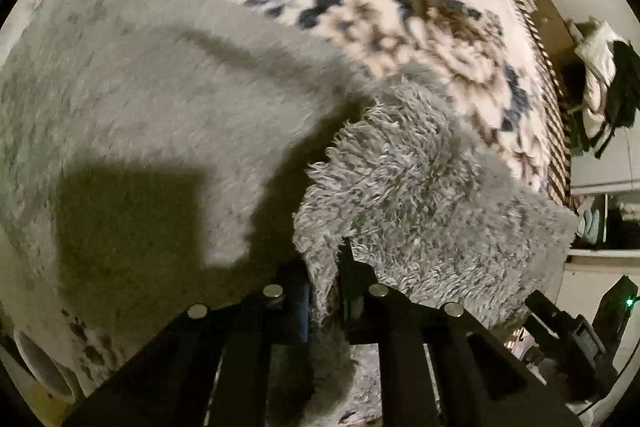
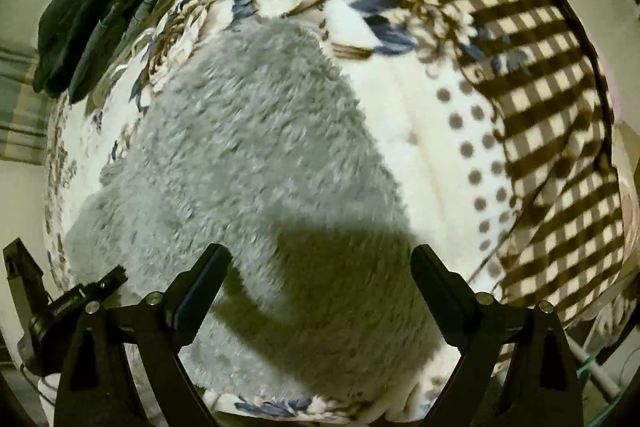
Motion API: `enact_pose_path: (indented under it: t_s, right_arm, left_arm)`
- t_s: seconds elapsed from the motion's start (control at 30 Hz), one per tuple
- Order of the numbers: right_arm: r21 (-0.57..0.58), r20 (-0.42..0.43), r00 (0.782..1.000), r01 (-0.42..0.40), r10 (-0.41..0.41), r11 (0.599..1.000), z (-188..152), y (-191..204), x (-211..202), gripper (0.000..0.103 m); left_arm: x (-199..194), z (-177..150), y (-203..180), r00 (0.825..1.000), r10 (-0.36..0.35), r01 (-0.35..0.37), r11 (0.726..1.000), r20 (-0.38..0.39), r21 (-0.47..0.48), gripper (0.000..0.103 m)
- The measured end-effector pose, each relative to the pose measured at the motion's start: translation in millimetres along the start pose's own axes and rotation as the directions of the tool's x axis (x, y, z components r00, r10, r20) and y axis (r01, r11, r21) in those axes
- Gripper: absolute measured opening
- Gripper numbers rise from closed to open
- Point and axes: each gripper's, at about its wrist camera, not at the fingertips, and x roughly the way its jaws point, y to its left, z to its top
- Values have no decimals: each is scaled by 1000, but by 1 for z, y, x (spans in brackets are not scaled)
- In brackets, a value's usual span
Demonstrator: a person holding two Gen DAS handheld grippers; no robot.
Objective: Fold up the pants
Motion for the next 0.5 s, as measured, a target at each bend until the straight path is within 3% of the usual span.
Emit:
enact_pose_path:
  t_s: [0.1, 0.17, 0.23, 0.3, 0.4, 0.5]
  right_arm:
    - [-8, -15, 1000, 15, -15, 1000, 6, 8, 5, 95]
    - [-21, -4, 1000, 14, -14, 1000, 7, 16, 1, 96]
    - [-34, 4, 1000, 4, -4, 999, 6, 24, -4, 100]
    - [-46, 1, 1000, -8, 9, 999, 5, 34, -8, 100]
    - [-77, -22, 999, -32, 30, 997, -2, 54, -9, 100]
    - [-125, -48, 997, -65, 60, 990, -12, 79, -10, 100]
  left_arm:
    - [4, -3, 4, 999, -28, 27, 999, -23, -30, 14]
    - [-6, -4, 6, 998, -65, 64, 996, -17, -61, 26]
    - [-20, -7, 14, 992, -127, 128, 986, 11, -104, 55]
    - [-41, -13, 31, 987, -149, 158, 972, 63, -172, 77]
    - [-69, -25, 71, 971, -171, 214, 933, 165, -289, 79]
    - [-82, -34, 130, 956, -127, 235, 872, 265, -429, 79]
